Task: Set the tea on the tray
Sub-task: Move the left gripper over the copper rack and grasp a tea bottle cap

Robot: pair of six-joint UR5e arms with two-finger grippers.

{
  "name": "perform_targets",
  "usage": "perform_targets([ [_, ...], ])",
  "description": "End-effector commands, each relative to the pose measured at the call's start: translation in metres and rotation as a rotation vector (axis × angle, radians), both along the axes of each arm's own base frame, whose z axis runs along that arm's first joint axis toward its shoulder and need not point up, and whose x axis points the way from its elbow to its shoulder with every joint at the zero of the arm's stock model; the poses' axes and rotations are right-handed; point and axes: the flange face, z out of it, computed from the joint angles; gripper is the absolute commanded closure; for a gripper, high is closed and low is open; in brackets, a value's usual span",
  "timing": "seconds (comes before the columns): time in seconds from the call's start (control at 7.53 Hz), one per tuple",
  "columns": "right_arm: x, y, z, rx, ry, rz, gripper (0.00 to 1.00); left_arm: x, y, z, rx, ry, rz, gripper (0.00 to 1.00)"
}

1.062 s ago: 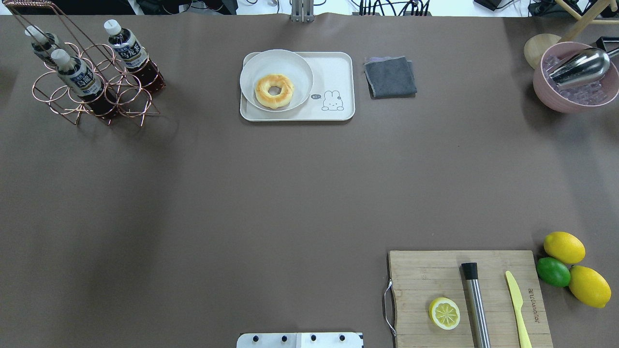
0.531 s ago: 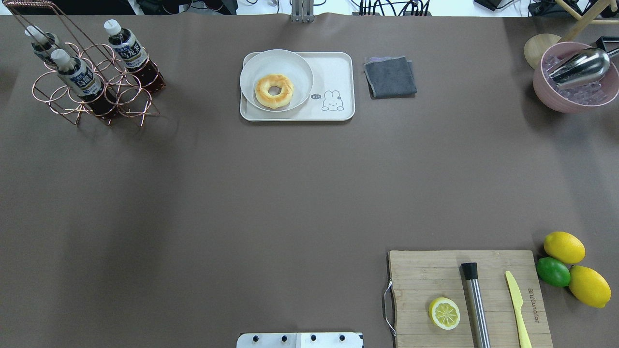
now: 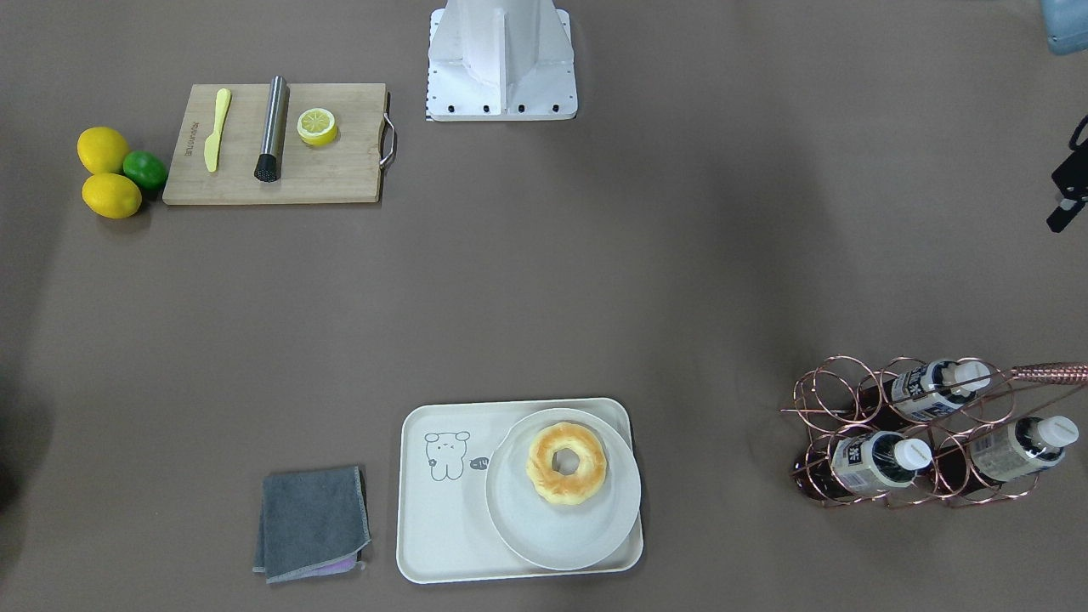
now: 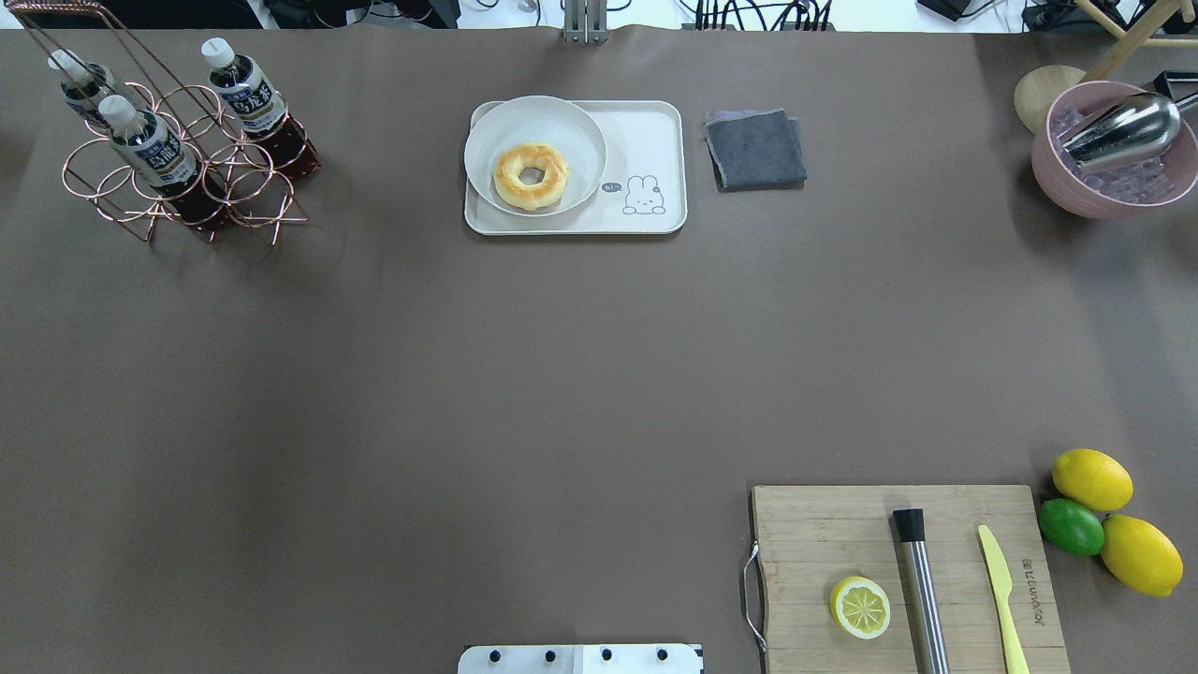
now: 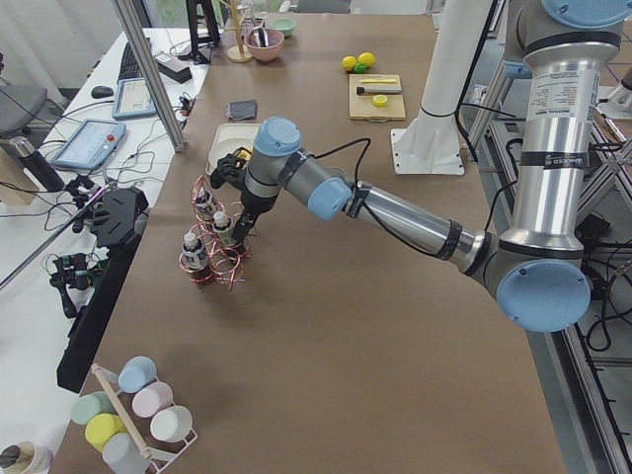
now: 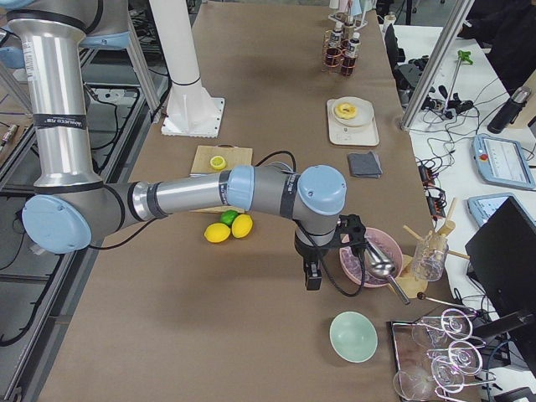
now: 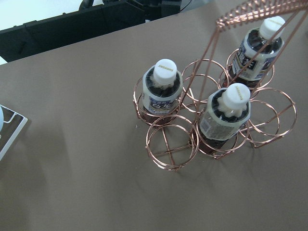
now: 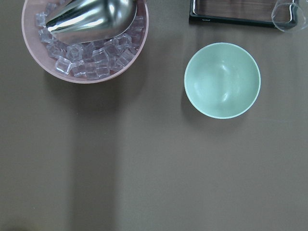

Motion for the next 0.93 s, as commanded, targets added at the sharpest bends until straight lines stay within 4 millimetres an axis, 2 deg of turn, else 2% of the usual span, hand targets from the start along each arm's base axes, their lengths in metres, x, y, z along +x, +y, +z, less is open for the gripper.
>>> perform_targets([
  [0.0, 0.000, 0.002, 0.004, -0.008, -0.001, 0.003, 0.00, 0.034, 0.000, -0.023, -0.010, -0.011, -0.017, 0.02],
  [0.13, 0.001, 0.001, 0.004, -0.009, 0.001, 0.003, 0.00, 0.040, 0.002, -0.024, -0.016, -0.003, -0.012, 0.02],
  [0.27, 0.001, 0.000, 0.003, -0.009, 0.001, 0.003, 0.00, 0.052, 0.006, -0.035, -0.109, 0.059, -0.089, 0.02],
  [0.4, 0.001, 0.000, 0.003, -0.009, 0.001, 0.003, 0.00, 0.073, 0.011, -0.055, -0.164, 0.117, -0.125, 0.02],
  [0.53, 0.001, 0.000, 0.003, -0.007, 0.001, 0.003, 0.00, 0.088, 0.012, -0.053, -0.206, 0.120, -0.121, 0.02],
  [0.8, 0.000, 0.001, 0.004, -0.013, -0.003, 0.005, 0.00, 0.097, 0.001, -0.056, -0.169, 0.039, -0.188, 0.02],
])
